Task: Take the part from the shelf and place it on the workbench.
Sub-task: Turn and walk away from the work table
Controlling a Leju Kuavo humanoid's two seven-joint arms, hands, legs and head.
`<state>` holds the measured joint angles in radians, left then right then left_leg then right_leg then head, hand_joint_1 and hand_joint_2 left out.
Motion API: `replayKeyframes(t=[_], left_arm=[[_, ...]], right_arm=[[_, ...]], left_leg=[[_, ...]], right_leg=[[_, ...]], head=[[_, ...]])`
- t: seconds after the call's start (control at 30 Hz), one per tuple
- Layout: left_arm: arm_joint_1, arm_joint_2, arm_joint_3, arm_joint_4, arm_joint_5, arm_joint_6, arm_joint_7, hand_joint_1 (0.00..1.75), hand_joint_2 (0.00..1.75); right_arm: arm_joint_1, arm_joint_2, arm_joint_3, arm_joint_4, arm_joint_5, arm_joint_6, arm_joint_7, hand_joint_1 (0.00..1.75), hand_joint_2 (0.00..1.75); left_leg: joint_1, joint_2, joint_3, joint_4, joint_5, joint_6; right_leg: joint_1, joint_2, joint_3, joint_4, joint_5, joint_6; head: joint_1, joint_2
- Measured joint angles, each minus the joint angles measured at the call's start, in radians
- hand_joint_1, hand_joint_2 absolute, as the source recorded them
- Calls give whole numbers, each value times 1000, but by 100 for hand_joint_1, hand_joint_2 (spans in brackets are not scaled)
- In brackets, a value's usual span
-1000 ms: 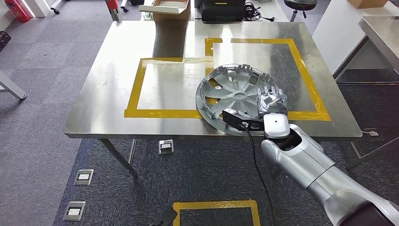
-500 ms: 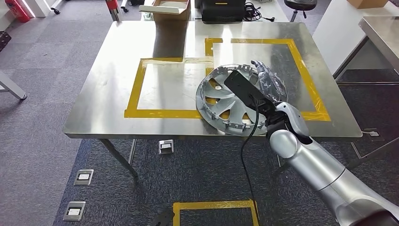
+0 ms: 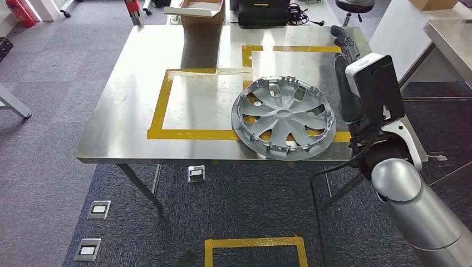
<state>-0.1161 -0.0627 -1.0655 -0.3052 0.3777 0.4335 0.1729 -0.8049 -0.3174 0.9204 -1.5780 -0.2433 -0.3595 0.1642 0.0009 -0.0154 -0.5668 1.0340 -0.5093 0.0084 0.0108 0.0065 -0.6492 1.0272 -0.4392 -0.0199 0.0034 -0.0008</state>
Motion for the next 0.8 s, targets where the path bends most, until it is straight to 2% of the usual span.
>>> replayKeyframes(t=[0.17, 0.27, 0.3, 0.33, 0.4, 0.43, 0.47, 0.5, 0.57, 0.6, 0.63, 0.67, 0.73, 0.8], left_arm=[[0, 6, 2, 0, 10, 8, -5, 0, 0], [0, 8, 3, 0, 10, 10, -2, 0, 0], [-1, 8, 4, 0, 10, 10, 0, 0, 0], [-2, 8, 4, 0, 10, 10, 2, 0, 0], [-2, 9, 4, 0, 10, 11, 4, 0, 0], [-2, 10, 4, 0, 10, 11, 4, 0, 0], [-1, 10, 4, 0, 10, 11, 5, 0, 0], [0, 10, 4, 0, 10, 11, 5, 0, 0], [0, 12, 4, 0, 10, 11, 5, 0, 0], [-1, 13, 4, 0, 10, 11, 5, 0, 0], [-2, 14, 4, 0, 10, 11, 5, 0, 0], [-2, 15, 4, 1, 11, 12, 5, 0, 0], [-1, 15, 4, 1, 11, 14, 5, 0, 0], [0, 15, 4, 1, 11, 15, 5, 0, 0]], right_arm=[[29, -34, -23, -76, -37, -1, -35, 0, 0], [40, -52, -30, -109, -48, 2, -44, 0, 0], [43, -57, -32, -120, -50, 4, -46, 0, 0], [47, -62, -35, -129, -51, 5, -47, 0, 0], [55, -71, -37, -139, -54, 7, -47, 0, 0], [61, -75, -37, -143, -54, 7, -47, 0, 0], [67, -79, -37, -147, -55, 7, -47, 0, 0], [71, -82, -37, -151, -55, 7, -47, 0, 0], [72, -85, -38, -158, -56, 8, -48, 0, 0], [72, -86, -38, -162, -56, 9, -48, 0, 0], [73, -88, -39, -165, -56, 9, -48, 0, 0], [75, -89, -40, -168, -57, 10, -48, 0, 0], [78, -91, -42, -174, -59, 11, -50, 0, 0], [79, -92, -43, -180, -62, 14, -53, 0, 0]], left_leg=[[0, 0, 0, 1, 0, 1], [4, 3, 15, -26, 17, 17], [7, 5, 23, -42, 27, 23], [11, 7, 30, -57, 34, 26], [13, 9, 33, -63, 38, 27], [15, 9, 32, -63, 37, 25], [18, 9, 32, -60, 35, 22], [22, 9, 32, -56, 32, 16], [32, 8, 30, -38, 19, -4], [34, 8, 25, -24, 11, -15], [35, 6, 20, -13, 6, -25], [33, 6, 15, -6, 4, -32], [33, 5, 11, -5, 4, -41], [34, 7, 1, 17, -21, -47]], right_leg=[[-1, 0, 1, -1, 1, 1], [-2, 0, 6, -11, 3, 13], [-2, 0, 1, 1, -8, 18], [-3, 0, -14, 35, -31, 22], [-13, 0, -69, 152, -85, 33], [-20, 0, -95, 204, -101, 40], [-27, -1, -105, 226, -99, 46], [-35, -2, -98, 211, -80, 54], [-48, -4, -38, 100, -24, 72], [-51, -2, -12, 49, -8, 73], [-52, 1, 3, 20, -3, 68], [-51, 4, 5, 15, -9, 59], [-48, 5, -3, 21, -8, 34], [-48, 3, -7, 20, -4, 19]], head=[[0, 0], [-1, 0], [0, 0], [1, 0], [5, 0], [6, 0], [6, 0], [6, 0], [8, 0], [12, 0], [14, 0], [15, 0], [10, 0], [2, 0]])
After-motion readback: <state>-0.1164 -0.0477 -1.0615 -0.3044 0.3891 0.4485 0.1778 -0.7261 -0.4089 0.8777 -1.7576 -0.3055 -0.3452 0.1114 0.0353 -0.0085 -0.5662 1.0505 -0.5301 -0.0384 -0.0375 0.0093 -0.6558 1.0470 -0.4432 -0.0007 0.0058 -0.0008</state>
